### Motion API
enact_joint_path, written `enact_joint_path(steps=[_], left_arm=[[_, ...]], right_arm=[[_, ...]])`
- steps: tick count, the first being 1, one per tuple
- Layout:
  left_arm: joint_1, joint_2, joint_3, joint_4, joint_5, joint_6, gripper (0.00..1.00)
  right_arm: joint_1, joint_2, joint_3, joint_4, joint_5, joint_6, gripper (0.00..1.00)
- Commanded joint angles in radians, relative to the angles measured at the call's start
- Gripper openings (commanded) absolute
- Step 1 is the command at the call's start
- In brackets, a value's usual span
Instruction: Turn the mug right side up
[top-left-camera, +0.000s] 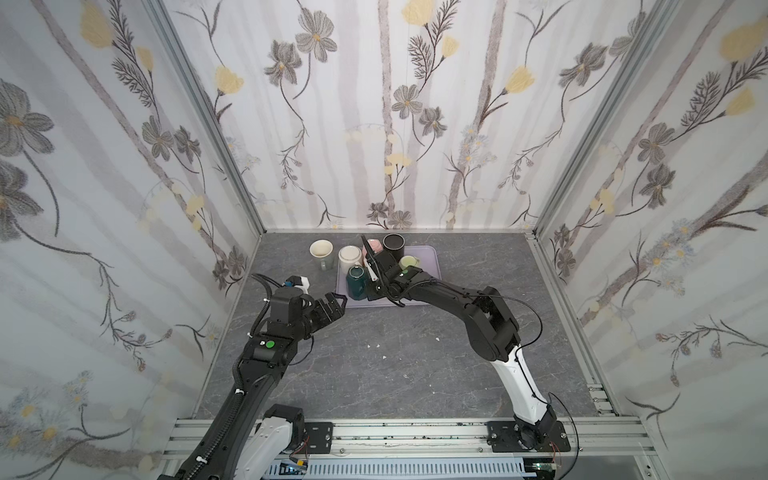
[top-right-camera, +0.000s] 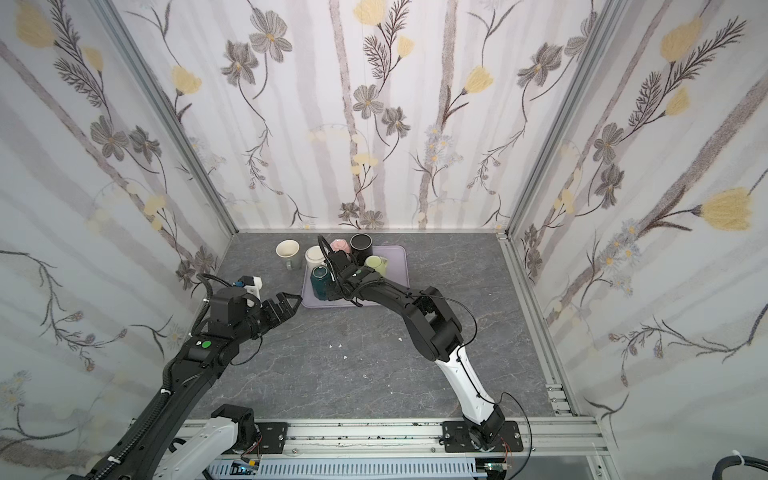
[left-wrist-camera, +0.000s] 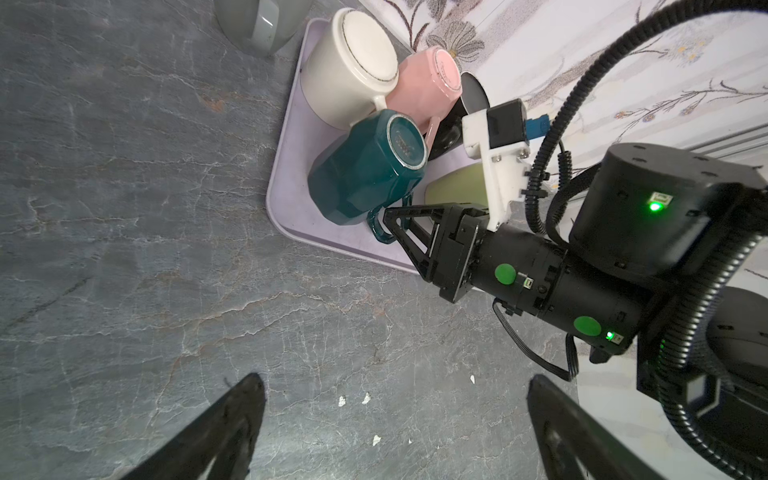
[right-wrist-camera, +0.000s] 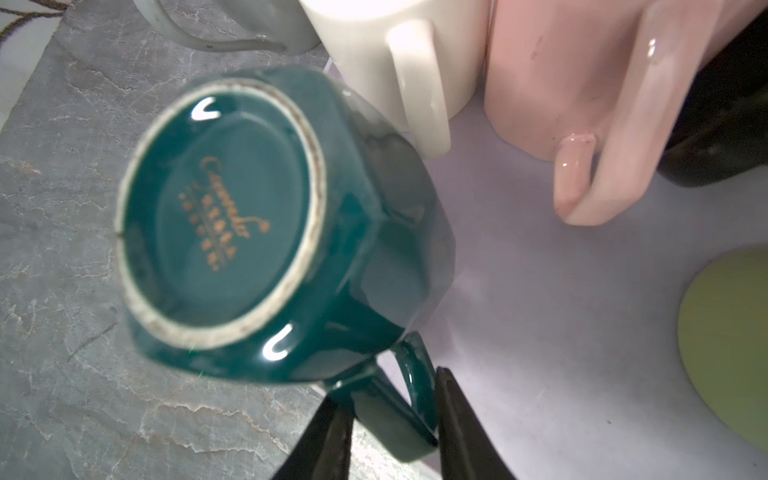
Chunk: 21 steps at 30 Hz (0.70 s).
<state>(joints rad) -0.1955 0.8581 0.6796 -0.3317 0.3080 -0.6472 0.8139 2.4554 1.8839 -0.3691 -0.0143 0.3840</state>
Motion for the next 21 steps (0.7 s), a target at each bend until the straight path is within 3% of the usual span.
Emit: enact_joint_path(steps=[1, 21], left_arm=[[-0.001, 0.004, -0.005, 0.038, -0.003, -0.009, 1.0], [-0.001, 0.013, -0.018, 0.052, -0.011, -0.009, 1.0]], right_arm=[[0.006, 0.018, 0.034, -0.016, 0.038, -0.005, 0.32], [0.008, 0.068, 0.153, -0.125, 0.097, -0.048, 0.31]])
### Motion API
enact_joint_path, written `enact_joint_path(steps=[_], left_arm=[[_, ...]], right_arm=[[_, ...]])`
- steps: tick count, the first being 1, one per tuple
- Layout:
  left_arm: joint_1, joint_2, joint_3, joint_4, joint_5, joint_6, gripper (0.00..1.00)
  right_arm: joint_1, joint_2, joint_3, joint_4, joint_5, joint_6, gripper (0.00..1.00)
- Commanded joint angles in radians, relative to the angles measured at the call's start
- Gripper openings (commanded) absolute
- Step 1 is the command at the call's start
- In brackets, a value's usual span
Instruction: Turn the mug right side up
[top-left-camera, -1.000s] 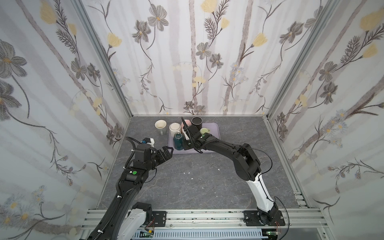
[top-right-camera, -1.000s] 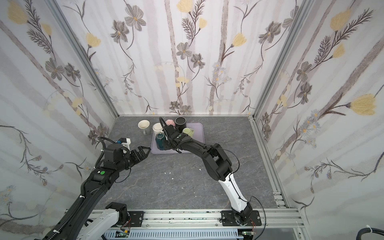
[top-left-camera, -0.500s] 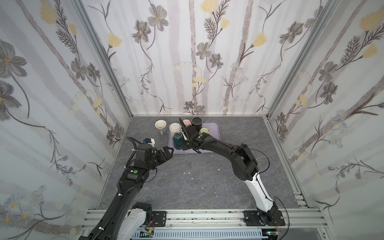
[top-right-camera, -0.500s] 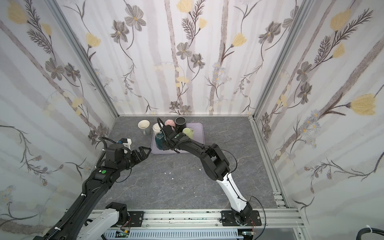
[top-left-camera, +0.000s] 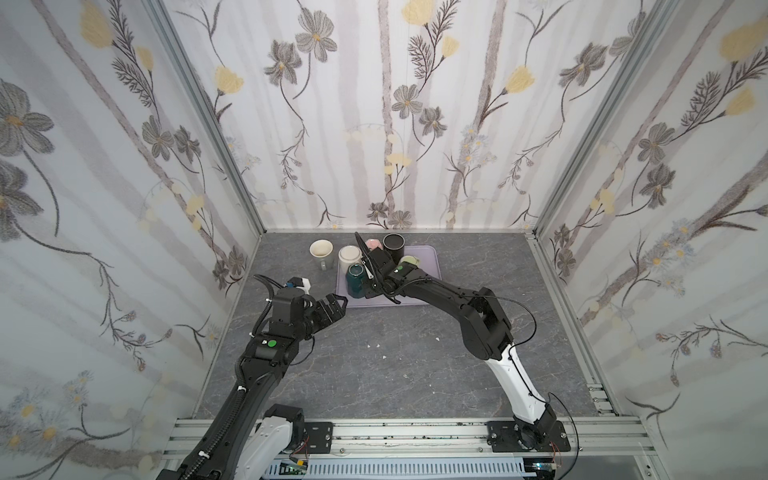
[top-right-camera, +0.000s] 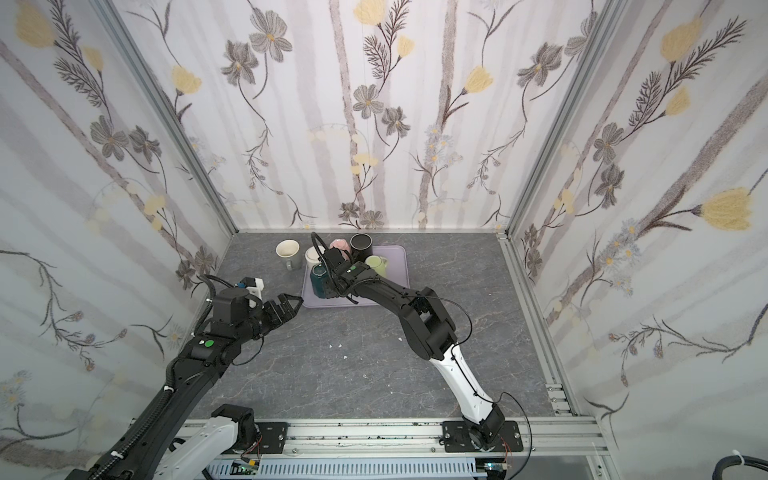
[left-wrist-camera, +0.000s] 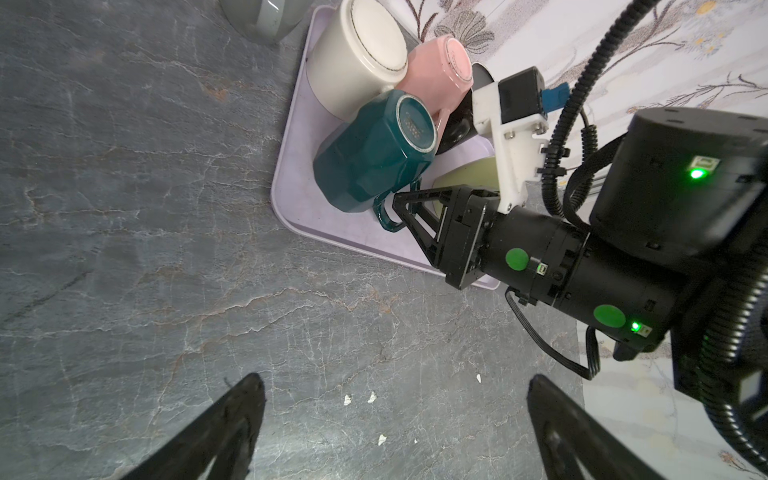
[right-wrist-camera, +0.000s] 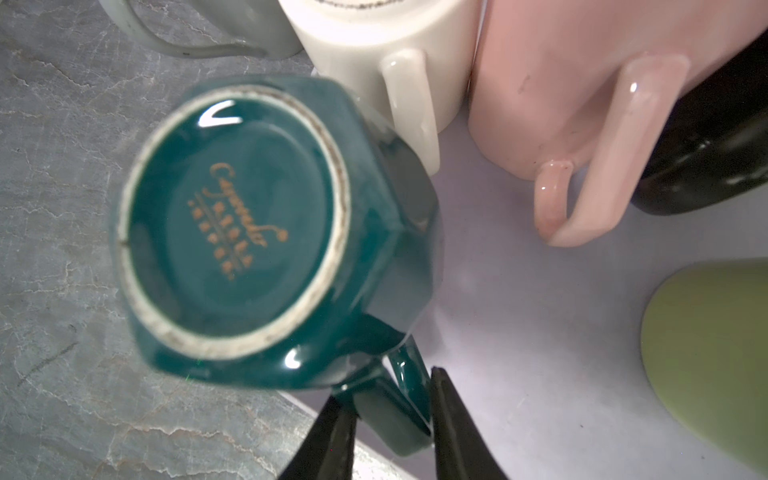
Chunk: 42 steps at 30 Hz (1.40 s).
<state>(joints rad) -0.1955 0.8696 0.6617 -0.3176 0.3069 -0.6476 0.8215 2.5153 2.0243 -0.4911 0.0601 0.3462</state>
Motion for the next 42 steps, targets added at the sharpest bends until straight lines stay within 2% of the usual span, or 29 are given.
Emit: enact_joint_path(steps=[1, 33, 42], left_arm=[[-0.001, 0.001, -0.001, 0.038, -0.01, -0.009, 1.0], [-0.001, 0.014, 0.006, 0.033, -0.011, -0.012, 1.0], [-0.001, -0.002, -0.004, 0.031, -0.015, -0.012, 1.0]], right_arm=[[0.0, 0.008, 0.013, -0.003, 0.023, -0.01, 0.31], [0.0, 0.008, 0.035, -0.069, 0.047, 0.006, 0.19], [0.001, -0.047, -0.034, -0.092, 0.047, 0.018, 0.19]])
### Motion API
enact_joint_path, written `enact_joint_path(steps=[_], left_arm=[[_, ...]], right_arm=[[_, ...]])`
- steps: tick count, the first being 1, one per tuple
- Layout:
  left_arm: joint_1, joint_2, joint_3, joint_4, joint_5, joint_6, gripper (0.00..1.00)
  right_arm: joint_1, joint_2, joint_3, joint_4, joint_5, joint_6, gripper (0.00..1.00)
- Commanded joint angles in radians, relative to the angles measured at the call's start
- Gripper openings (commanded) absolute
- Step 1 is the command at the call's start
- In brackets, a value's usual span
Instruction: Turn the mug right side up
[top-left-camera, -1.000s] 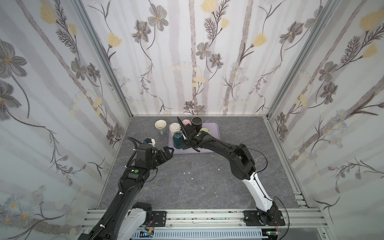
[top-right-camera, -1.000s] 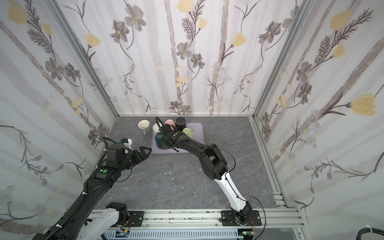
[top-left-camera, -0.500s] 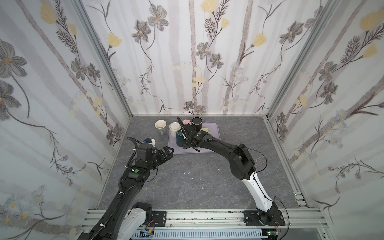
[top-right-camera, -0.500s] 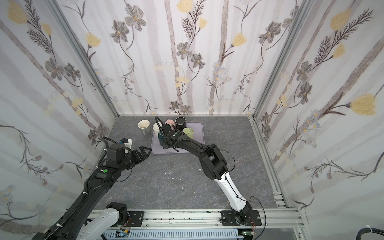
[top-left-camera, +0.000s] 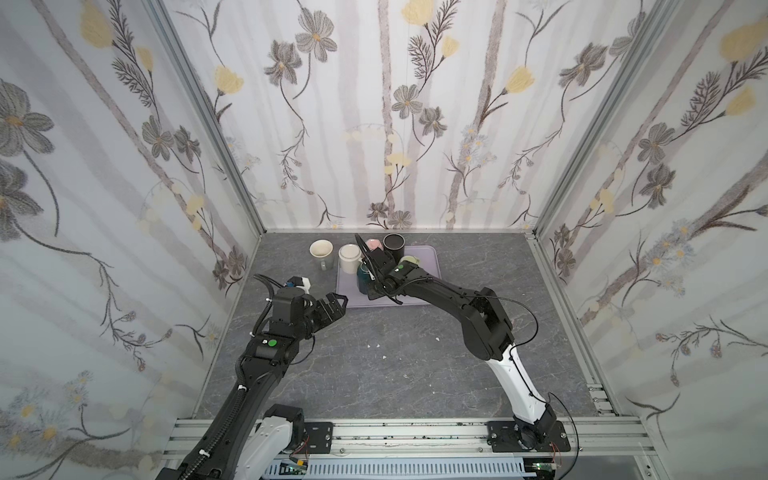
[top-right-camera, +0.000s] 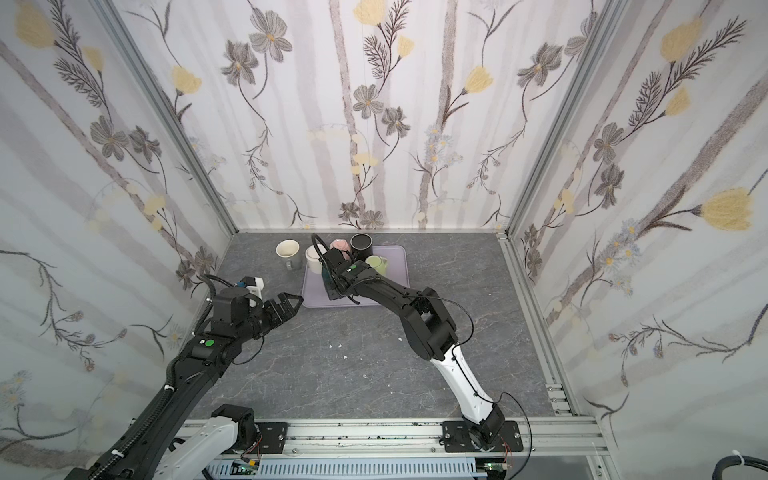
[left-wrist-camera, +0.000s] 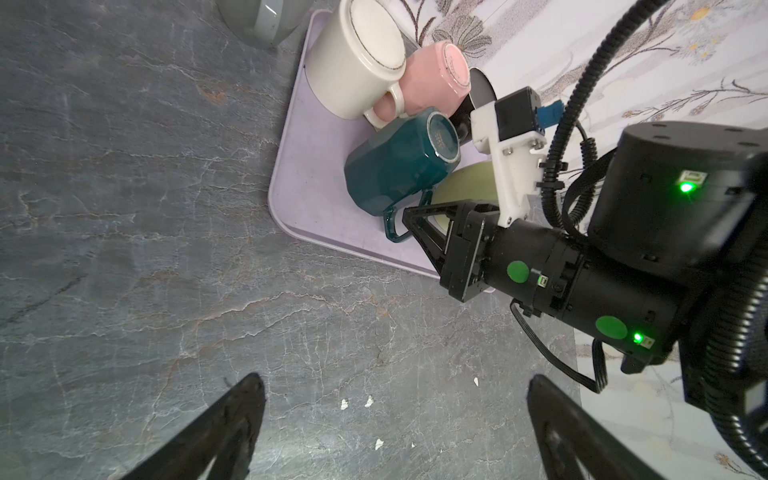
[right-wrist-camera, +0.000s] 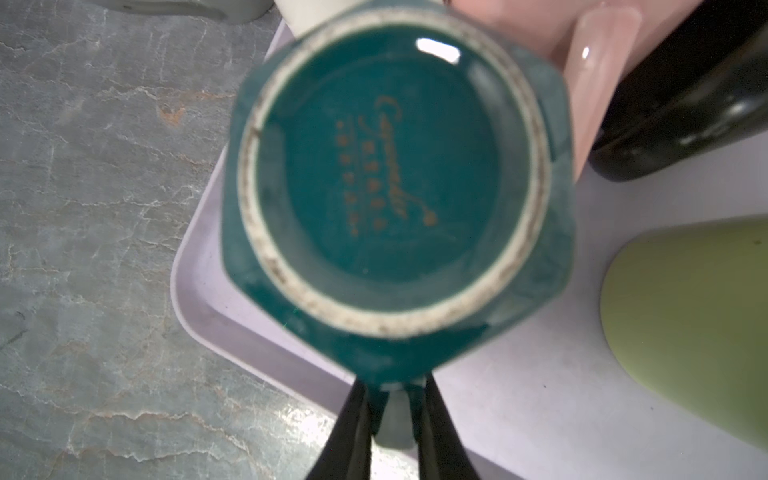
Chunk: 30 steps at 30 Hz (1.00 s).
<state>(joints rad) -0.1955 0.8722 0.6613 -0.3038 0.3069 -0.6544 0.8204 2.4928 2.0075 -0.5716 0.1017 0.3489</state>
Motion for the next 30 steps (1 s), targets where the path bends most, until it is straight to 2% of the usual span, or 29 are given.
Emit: enact_joint_path(steps=[1, 12, 16, 30], left_arm=[[0.0, -0.006, -0.003, 0.017, -0.014, -0.004, 1.0], [-0.001, -0.015, -0.009, 0.02, -0.009, -0.004, 1.0], [-0.001, -0.02, -0.013, 0.021, -0.008, -0.005, 1.0], [-0.001, -0.028, -0.017, 0.016, -0.011, -0.004, 1.0]], right_arm=[[0.002, -0.035, -0.028, -0.011, 0.004, 0.016, 0.19], [0.001, -0.103, -0.134, -0.004, 0.007, 0.019, 0.26], [0.001, -0.097, -0.13, -0.009, 0.012, 0.01, 0.31], [0.001, -0.046, -0.034, -0.042, 0.087, 0.001, 0.31]])
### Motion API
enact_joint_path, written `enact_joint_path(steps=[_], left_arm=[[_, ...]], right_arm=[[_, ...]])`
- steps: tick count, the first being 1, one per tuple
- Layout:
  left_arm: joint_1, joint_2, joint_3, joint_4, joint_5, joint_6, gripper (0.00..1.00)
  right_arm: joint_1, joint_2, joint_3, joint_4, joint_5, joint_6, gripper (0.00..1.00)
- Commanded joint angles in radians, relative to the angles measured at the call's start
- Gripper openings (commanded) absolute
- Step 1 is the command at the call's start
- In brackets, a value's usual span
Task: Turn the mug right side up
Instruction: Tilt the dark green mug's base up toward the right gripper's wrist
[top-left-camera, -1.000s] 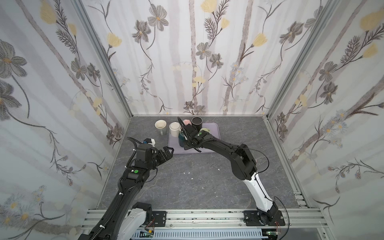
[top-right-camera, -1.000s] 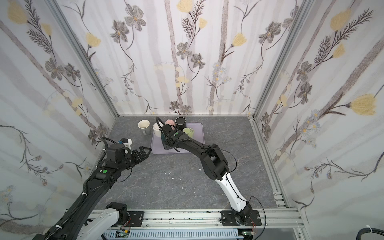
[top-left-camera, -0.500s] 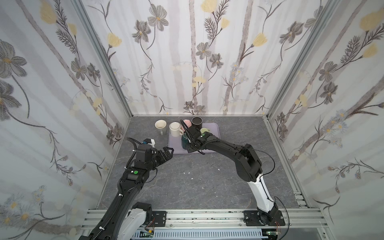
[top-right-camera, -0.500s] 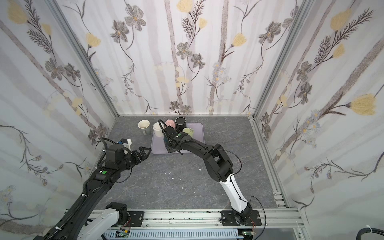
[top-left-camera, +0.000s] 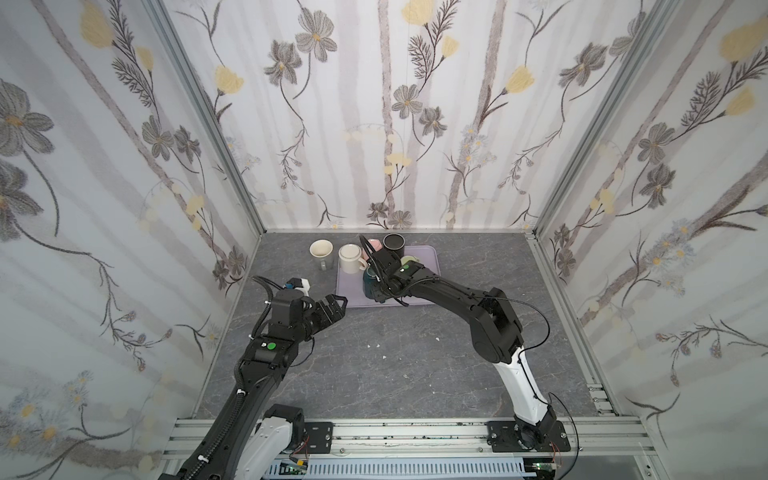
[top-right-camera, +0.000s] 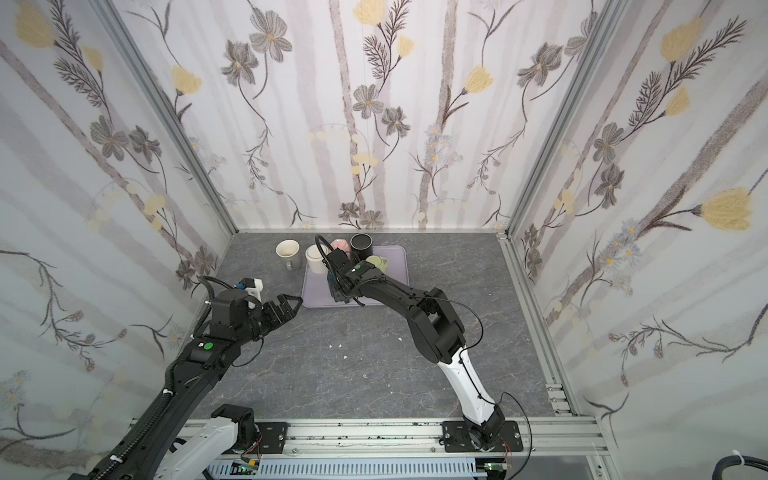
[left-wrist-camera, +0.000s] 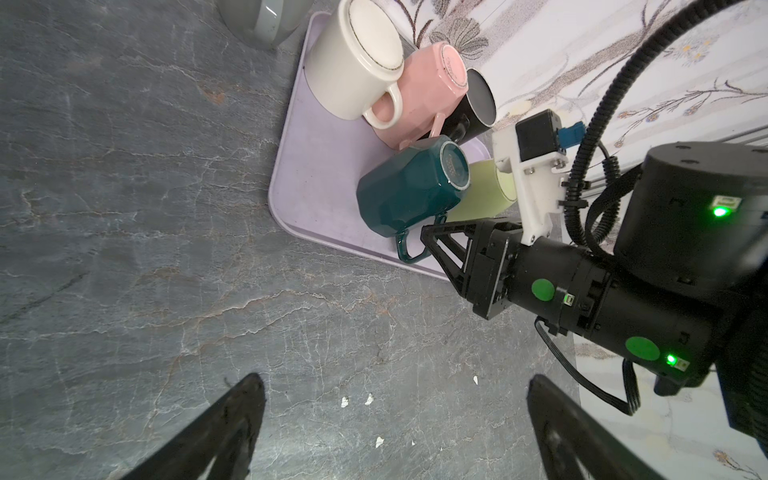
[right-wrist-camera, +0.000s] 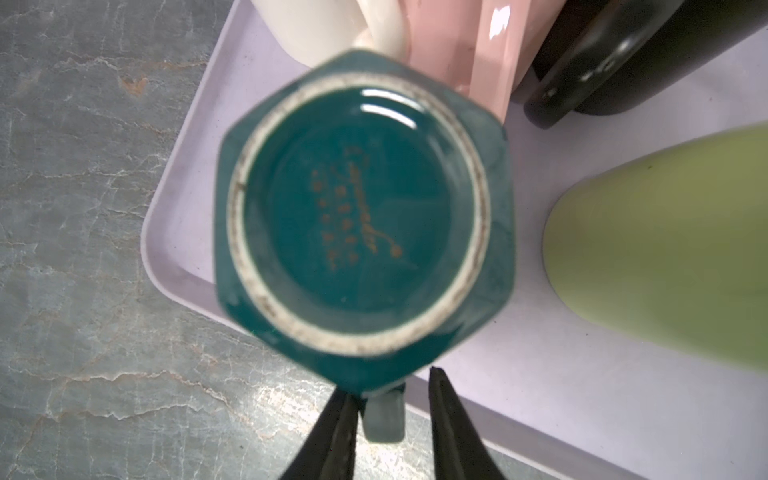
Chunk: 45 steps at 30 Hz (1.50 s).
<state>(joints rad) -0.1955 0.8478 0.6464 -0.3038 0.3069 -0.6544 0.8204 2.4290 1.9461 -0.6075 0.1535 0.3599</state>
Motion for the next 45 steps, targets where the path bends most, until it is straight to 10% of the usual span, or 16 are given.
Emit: enact_joint_path(steps=[1, 45], left_arm=[[-0.001, -0.004, -0.002, 0.016, -0.013, -0.004, 1.0], [-0.001, 0.015, -0.015, 0.028, -0.017, -0.013, 1.0]], right_arm=[[0.002, 0.03, 0.043, -0.019, 0.037, -0.014, 0.3], [-0.004, 0.077, 0.092, -0.046, 0.056, -0.009, 0.17]])
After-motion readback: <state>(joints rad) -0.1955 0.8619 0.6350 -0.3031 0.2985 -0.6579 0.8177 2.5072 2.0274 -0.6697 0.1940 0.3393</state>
